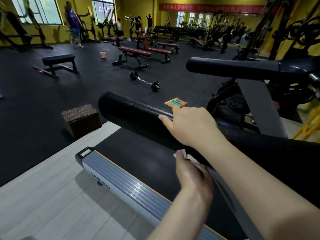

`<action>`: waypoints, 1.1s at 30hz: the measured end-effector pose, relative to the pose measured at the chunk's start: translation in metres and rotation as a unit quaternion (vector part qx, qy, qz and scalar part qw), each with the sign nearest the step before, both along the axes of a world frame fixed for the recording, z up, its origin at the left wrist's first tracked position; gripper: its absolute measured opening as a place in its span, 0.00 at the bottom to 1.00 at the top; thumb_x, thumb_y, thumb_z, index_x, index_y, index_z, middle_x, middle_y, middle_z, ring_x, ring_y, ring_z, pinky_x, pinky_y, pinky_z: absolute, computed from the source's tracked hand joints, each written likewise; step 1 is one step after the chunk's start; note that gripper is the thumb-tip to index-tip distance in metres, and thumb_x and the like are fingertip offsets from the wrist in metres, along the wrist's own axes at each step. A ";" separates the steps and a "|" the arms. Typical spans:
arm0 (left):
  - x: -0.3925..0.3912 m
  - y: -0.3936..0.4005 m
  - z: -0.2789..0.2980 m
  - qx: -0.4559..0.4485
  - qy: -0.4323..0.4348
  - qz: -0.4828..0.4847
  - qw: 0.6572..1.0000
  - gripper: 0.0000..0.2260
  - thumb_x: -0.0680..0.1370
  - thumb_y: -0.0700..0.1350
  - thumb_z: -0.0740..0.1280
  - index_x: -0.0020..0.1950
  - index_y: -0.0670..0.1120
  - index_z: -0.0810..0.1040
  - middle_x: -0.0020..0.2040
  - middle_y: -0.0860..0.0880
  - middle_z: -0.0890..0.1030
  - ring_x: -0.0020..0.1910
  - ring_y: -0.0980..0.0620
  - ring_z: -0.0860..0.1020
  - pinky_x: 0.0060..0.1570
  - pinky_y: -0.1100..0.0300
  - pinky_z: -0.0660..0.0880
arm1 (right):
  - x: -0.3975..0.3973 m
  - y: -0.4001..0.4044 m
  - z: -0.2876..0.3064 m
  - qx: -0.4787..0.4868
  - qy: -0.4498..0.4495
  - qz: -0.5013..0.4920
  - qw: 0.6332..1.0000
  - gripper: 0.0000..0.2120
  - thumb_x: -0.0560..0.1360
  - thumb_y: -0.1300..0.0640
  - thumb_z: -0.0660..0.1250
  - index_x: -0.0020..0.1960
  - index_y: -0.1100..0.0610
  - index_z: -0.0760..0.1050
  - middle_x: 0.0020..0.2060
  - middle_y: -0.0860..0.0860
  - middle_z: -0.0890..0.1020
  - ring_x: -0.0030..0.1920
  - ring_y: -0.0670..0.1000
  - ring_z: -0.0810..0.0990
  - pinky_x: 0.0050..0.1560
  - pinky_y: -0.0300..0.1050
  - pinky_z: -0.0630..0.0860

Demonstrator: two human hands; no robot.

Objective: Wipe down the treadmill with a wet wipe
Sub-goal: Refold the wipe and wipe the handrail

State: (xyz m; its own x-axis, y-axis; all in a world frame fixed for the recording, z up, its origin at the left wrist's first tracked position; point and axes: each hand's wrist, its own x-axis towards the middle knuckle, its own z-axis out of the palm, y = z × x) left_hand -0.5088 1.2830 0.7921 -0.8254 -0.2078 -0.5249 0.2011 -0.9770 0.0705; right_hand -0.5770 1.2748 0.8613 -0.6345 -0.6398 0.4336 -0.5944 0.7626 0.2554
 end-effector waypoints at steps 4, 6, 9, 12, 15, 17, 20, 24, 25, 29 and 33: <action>0.003 -0.045 0.014 0.016 -0.047 -0.035 0.998 0.16 0.84 0.47 0.57 0.37 0.45 0.68 0.27 0.46 0.73 0.35 0.49 0.81 0.66 0.43 0.65 | 0.001 0.005 0.002 0.009 -0.006 0.008 1.000 0.27 0.81 0.37 0.45 0.52 0.57 0.71 0.43 0.54 0.80 0.43 0.58 0.80 0.36 0.48 0.63; -0.011 -0.085 0.011 -0.019 -0.060 -0.025 0.998 0.13 0.84 0.47 0.56 0.41 0.48 0.73 0.40 0.45 0.76 0.60 0.46 0.77 0.68 0.36 0.60 | 0.002 0.005 0.002 0.008 -0.010 0.001 1.000 0.26 0.81 0.37 0.46 0.52 0.57 0.71 0.43 0.54 0.80 0.42 0.58 0.78 0.37 0.48 0.64; -0.021 -0.093 0.008 -0.069 -0.052 -0.015 0.996 0.13 0.84 0.48 0.57 0.58 0.46 0.79 0.61 0.41 0.81 0.61 0.41 0.78 0.50 0.43 0.75 | 0.007 0.002 0.001 -0.005 0.001 -0.018 1.000 0.25 0.81 0.37 0.46 0.49 0.56 0.70 0.41 0.54 0.80 0.35 0.57 0.70 0.36 0.48 0.63; -0.010 -0.033 -0.002 -0.082 -0.063 -0.076 0.992 0.17 0.85 0.54 0.54 0.64 0.46 0.76 0.58 0.44 0.83 0.55 0.44 0.80 0.47 0.51 0.78 | 0.011 0.001 0.002 -0.006 0.007 -0.038 0.999 0.24 0.82 0.39 0.46 0.51 0.56 0.71 0.40 0.52 0.78 0.35 0.56 0.69 0.35 0.47 0.61; 0.004 0.001 -0.008 -0.108 -0.010 -0.100 0.989 0.17 0.85 0.54 0.53 0.52 0.47 0.78 0.38 0.48 0.85 0.42 0.52 0.82 0.37 0.60 0.77 | 0.019 0.012 0.000 -0.068 0.016 0.070 0.995 0.17 0.82 0.48 0.52 0.56 0.56 0.74 0.46 0.52 0.81 0.41 0.56 0.78 0.38 0.50 0.71; 0.008 0.004 -0.018 -0.186 -0.009 -0.121 0.975 0.18 0.85 0.53 0.53 0.50 0.45 0.78 0.35 0.46 0.84 0.39 0.52 0.82 0.36 0.61 0.78 | 0.030 0.036 -0.005 -0.195 0.006 0.171 0.966 0.13 0.77 0.59 0.59 0.58 0.59 0.78 0.50 0.54 0.82 0.49 0.57 0.81 0.48 0.53 0.77; 0.023 0.013 -0.040 -0.334 -0.021 -0.165 0.928 0.15 0.85 0.49 0.54 0.54 0.43 0.79 0.42 0.44 0.85 0.45 0.51 0.83 0.47 0.58 0.77 | 0.059 0.092 -0.026 -0.255 0.024 0.216 0.942 0.15 0.74 0.67 0.58 0.56 0.63 0.79 0.53 0.57 0.81 0.55 0.58 0.80 0.57 0.51 0.75; 0.036 0.010 -0.063 -0.492 -0.010 -0.177 0.852 0.15 0.86 0.49 0.54 0.60 0.46 0.80 0.55 0.48 0.84 0.58 0.51 0.81 0.62 0.56 0.73 | 0.099 0.162 -0.087 -0.241 -0.034 0.131 0.961 0.14 0.74 0.66 0.58 0.56 0.57 0.75 0.54 0.54 0.80 0.55 0.54 0.78 0.57 0.47 0.73; 0.038 0.004 -0.066 -0.539 -0.004 -0.177 0.824 0.16 0.86 0.49 0.54 0.60 0.46 0.80 0.55 0.48 0.84 0.58 0.51 0.80 0.62 0.59 0.73 | 0.106 0.172 -0.103 -0.250 -0.063 0.079 0.963 0.16 0.72 0.66 0.59 0.57 0.55 0.74 0.53 0.52 0.80 0.54 0.53 0.78 0.58 0.45 0.72; 0.059 -0.015 -0.085 -0.637 0.090 -0.263 0.719 0.19 0.83 0.56 0.55 0.57 0.49 0.82 0.55 0.50 0.84 0.58 0.50 0.80 0.54 0.65 0.73 | 0.137 0.164 -0.145 -0.305 -0.226 -0.052 0.924 0.16 0.75 0.54 0.62 0.63 0.48 0.71 0.60 0.43 0.74 0.60 0.40 0.73 0.64 0.28 0.63; 0.050 -0.029 -0.083 -0.560 0.205 -0.354 0.720 0.19 0.82 0.50 0.56 0.67 0.47 0.78 0.67 0.46 0.78 0.69 0.47 0.74 0.69 0.46 0.67 | 0.140 0.125 -0.155 -0.366 -0.302 -0.082 0.876 0.24 0.75 0.44 0.67 0.68 0.41 0.62 0.64 0.30 0.64 0.65 0.30 0.63 0.63 0.23 0.58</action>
State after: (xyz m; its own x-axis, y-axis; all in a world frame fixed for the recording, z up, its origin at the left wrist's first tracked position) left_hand -0.4590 1.2543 0.7089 -0.9706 0.2379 -0.0372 -0.0914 -0.2209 0.9710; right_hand -0.4372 1.4002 0.7058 -0.9472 -0.2100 0.2424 -0.3197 0.6784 -0.6615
